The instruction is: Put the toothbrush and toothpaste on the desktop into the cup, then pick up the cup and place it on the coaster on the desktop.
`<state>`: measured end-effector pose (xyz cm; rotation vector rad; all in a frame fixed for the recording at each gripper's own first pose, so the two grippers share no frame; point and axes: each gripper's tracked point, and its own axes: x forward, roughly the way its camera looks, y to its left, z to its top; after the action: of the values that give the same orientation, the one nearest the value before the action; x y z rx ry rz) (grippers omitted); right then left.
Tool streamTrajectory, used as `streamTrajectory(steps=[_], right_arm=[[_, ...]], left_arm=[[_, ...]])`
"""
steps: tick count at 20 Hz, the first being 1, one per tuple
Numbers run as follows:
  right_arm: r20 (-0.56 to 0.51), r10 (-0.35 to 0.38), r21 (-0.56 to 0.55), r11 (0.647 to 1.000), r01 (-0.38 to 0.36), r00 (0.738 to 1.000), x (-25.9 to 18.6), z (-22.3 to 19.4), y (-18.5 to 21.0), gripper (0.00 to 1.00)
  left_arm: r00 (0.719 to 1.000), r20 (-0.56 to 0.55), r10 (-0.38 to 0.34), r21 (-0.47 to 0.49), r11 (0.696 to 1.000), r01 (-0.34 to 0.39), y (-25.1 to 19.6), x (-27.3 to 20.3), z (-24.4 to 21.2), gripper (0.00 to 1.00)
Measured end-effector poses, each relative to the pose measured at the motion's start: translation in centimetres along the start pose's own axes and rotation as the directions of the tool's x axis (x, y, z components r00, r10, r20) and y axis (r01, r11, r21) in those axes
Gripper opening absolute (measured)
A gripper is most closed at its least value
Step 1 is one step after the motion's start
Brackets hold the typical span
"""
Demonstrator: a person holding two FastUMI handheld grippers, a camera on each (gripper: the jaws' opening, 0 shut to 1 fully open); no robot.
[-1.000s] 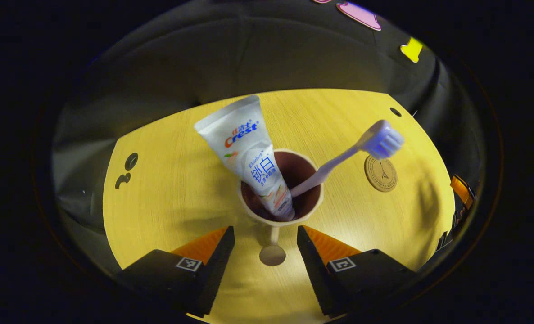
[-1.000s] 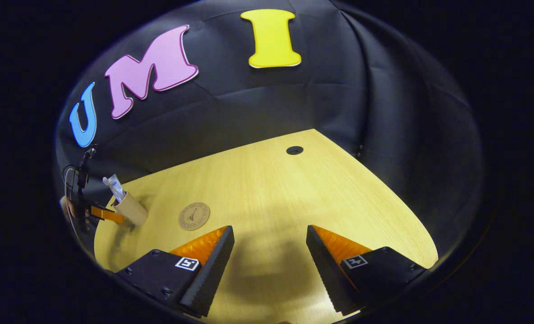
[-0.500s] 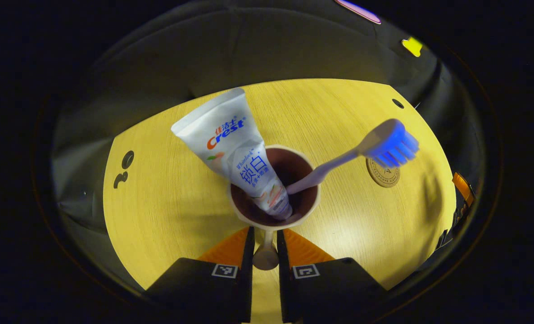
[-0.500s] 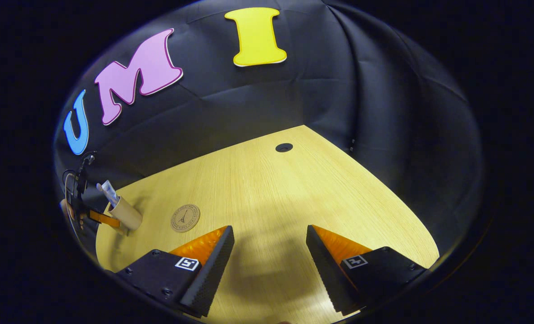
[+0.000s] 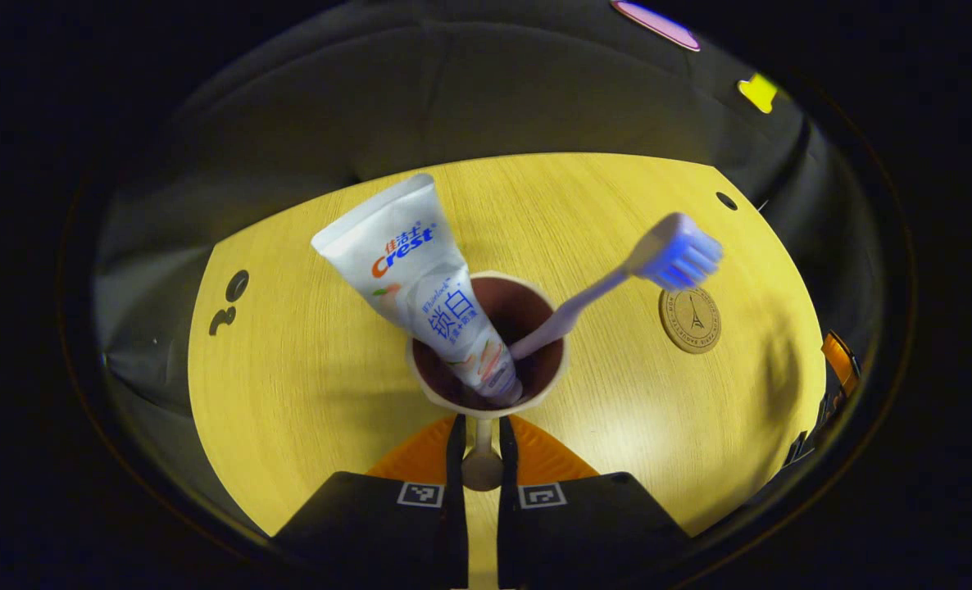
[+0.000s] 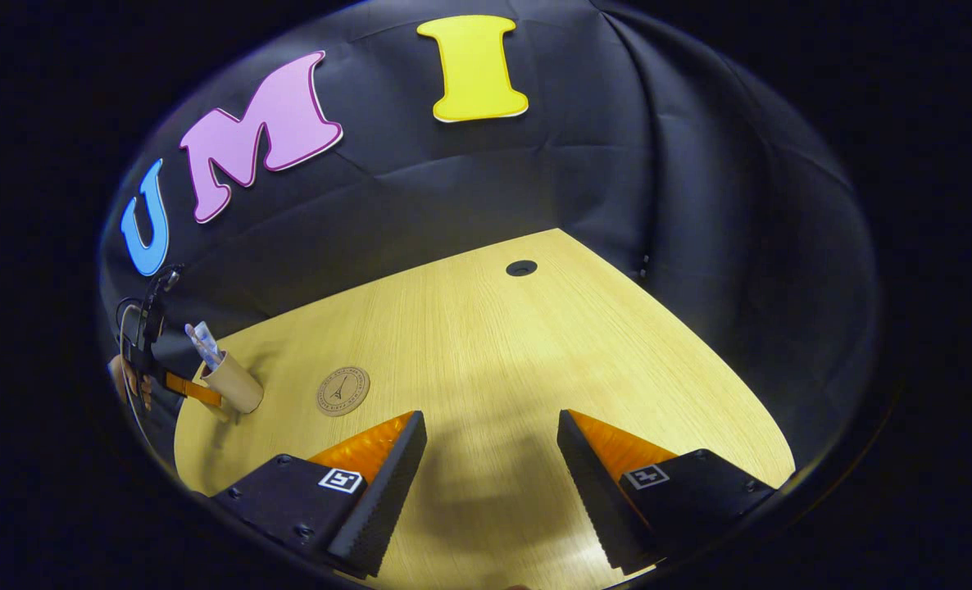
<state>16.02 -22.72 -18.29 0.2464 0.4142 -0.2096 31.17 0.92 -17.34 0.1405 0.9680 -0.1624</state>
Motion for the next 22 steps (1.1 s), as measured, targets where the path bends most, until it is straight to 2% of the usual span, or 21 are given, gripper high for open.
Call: streamTrajectory(steps=[6,13,22], right_arm=[[0.023,-0.015,0.001,1.0,0.015,1.0,-1.4,0.4,-1.1,0.98],[0.053,-0.054,0.01,0.999,0.053,0.997,-3.8,0.8,-3.8,0.98],[0.076,-0.128,0.07,0.99,0.123,0.989,-7.1,0.4,-8.1,0.99]], left_arm=[[0.999,0.034,-0.016,0.06,0.998,0.014,-1.4,-1.8,1.3,0.18],[0.991,0.069,-0.11,0.169,0.981,0.097,-10.1,-2.2,4.3,0.19],[0.981,0.058,-0.187,0.288,0.944,0.163,-19.5,-0.1,6.5,0.19]])
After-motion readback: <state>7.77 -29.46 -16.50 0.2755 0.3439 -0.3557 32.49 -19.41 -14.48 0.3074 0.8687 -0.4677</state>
